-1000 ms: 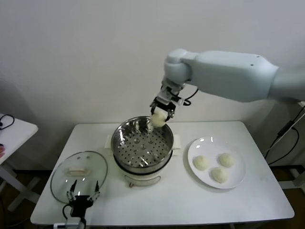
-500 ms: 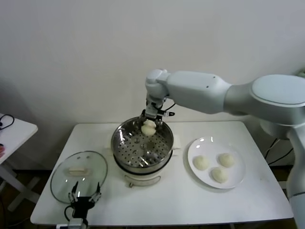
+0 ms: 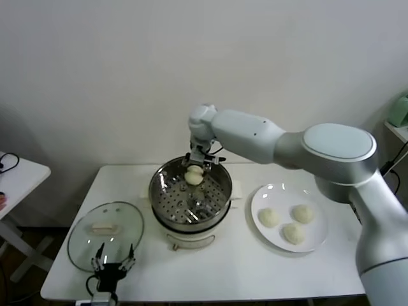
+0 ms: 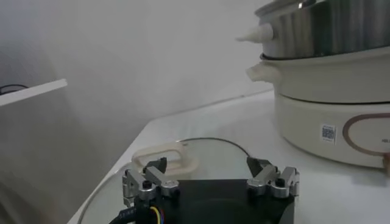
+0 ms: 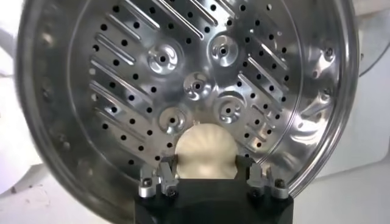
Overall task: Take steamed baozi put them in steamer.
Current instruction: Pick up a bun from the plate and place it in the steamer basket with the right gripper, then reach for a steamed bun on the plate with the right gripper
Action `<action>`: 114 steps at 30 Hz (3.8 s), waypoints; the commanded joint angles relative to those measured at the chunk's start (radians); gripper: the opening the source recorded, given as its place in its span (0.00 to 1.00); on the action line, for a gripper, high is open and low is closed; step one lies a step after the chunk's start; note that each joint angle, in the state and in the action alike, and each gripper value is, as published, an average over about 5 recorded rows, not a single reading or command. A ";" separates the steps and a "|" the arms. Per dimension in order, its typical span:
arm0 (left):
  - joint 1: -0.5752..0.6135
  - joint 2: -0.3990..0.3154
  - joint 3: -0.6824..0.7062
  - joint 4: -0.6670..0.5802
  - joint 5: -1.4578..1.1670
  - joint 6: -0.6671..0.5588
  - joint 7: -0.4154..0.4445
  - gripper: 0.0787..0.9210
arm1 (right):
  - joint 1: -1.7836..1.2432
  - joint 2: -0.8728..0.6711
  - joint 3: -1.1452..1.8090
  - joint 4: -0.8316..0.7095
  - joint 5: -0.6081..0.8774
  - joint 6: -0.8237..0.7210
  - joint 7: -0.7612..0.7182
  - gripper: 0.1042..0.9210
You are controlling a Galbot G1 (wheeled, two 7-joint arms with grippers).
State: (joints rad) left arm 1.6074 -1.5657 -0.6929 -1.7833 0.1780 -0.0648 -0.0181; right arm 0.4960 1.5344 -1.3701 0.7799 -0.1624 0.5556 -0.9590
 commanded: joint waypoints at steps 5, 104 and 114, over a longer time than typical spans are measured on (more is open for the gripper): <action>0.000 -0.002 0.003 -0.003 0.002 0.000 0.000 0.88 | -0.033 0.029 0.024 -0.066 -0.031 0.031 0.022 0.68; 0.005 0.014 -0.003 -0.004 0.012 -0.012 0.002 0.88 | -0.186 -0.661 -0.069 0.446 0.484 -0.951 0.136 0.83; 0.005 0.012 -0.003 -0.007 0.012 -0.014 0.001 0.88 | -0.179 -0.656 -0.066 0.442 0.460 -0.944 0.124 0.67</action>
State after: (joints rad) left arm 1.6120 -1.5522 -0.6962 -1.7902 0.1899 -0.0784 -0.0167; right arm 0.3222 0.8740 -1.4430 1.2306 0.3072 -0.3869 -0.8341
